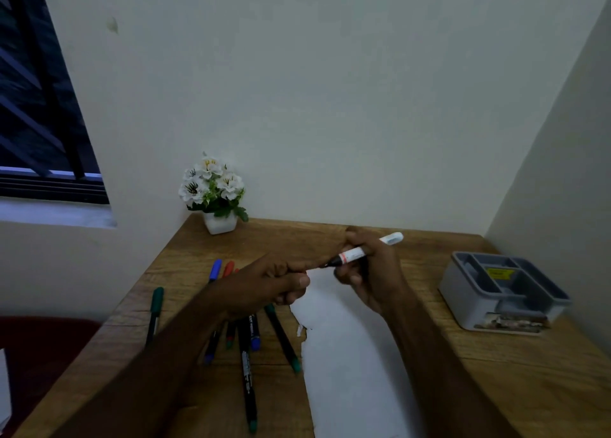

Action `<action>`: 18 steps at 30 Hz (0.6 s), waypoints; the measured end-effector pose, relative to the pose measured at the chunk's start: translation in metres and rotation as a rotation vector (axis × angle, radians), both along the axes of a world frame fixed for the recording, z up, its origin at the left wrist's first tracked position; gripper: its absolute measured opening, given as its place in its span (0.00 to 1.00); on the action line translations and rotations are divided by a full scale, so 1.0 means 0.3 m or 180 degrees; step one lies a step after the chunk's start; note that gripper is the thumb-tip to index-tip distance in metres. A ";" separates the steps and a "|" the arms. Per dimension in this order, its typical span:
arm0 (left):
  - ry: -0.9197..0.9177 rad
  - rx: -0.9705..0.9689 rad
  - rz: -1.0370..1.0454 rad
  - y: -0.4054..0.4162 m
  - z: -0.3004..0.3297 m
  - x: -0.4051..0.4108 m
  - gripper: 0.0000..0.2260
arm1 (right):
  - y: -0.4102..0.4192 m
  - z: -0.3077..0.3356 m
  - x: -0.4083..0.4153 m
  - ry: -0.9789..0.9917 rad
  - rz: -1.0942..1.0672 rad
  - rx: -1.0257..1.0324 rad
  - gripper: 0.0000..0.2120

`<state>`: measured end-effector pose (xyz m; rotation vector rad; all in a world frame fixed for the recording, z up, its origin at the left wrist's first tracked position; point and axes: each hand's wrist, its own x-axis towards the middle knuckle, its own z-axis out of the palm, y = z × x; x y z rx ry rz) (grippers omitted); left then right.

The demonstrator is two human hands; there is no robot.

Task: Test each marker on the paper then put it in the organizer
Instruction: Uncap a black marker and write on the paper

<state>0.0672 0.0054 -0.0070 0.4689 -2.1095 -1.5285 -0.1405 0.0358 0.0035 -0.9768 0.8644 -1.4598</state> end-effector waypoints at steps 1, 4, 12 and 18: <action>-0.0020 0.0058 0.0089 -0.007 -0.006 0.009 0.18 | -0.006 0.003 -0.023 -0.0201 -0.0046 -0.0062 0.11; -0.0273 -0.0291 0.0951 -0.038 -0.016 -0.001 0.15 | -0.009 -0.020 -0.045 0.0223 -0.0396 -0.0229 0.19; -0.1445 -0.1751 0.1530 -0.096 -0.098 0.006 0.12 | 0.078 -0.165 0.058 0.2434 -0.0804 0.0006 0.17; -0.1624 -0.1901 0.1584 -0.083 -0.095 -0.015 0.12 | 0.196 -0.147 -0.006 0.2663 -0.0789 -0.0420 0.16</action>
